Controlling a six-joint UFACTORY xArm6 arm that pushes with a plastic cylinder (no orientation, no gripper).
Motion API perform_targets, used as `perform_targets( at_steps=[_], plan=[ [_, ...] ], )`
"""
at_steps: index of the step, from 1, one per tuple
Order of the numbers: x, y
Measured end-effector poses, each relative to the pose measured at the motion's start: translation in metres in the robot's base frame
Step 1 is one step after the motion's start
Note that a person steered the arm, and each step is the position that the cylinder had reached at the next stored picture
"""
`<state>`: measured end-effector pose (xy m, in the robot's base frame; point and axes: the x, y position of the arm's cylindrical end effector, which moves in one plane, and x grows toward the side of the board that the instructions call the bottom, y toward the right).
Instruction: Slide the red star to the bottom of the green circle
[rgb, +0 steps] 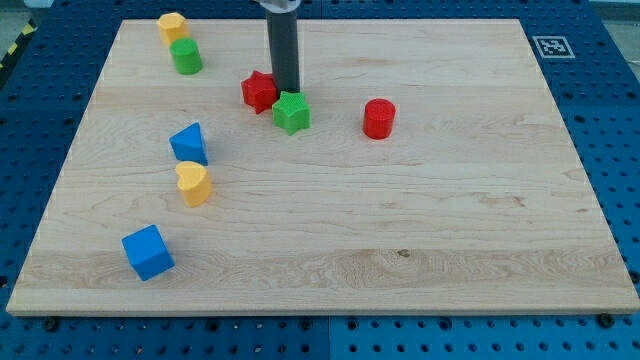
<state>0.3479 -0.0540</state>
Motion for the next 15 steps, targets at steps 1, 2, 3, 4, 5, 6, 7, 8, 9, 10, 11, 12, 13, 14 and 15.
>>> perform_targets(
  at_steps=[1, 2, 3, 4, 5, 6, 7, 8, 9, 10, 11, 12, 13, 14, 15],
  plan=[
    [0.006, -0.013],
    [0.012, -0.016],
    [0.021, -0.017],
    [0.033, -0.024],
    [0.033, -0.045],
    [0.032, -0.072],
    [0.032, -0.092],
    [0.027, -0.101],
    [0.016, -0.101],
    [0.016, -0.101],
    [0.016, -0.101],
    [0.021, -0.082],
    [0.027, -0.049],
    [0.016, -0.043],
    [0.006, -0.043]
  ],
)
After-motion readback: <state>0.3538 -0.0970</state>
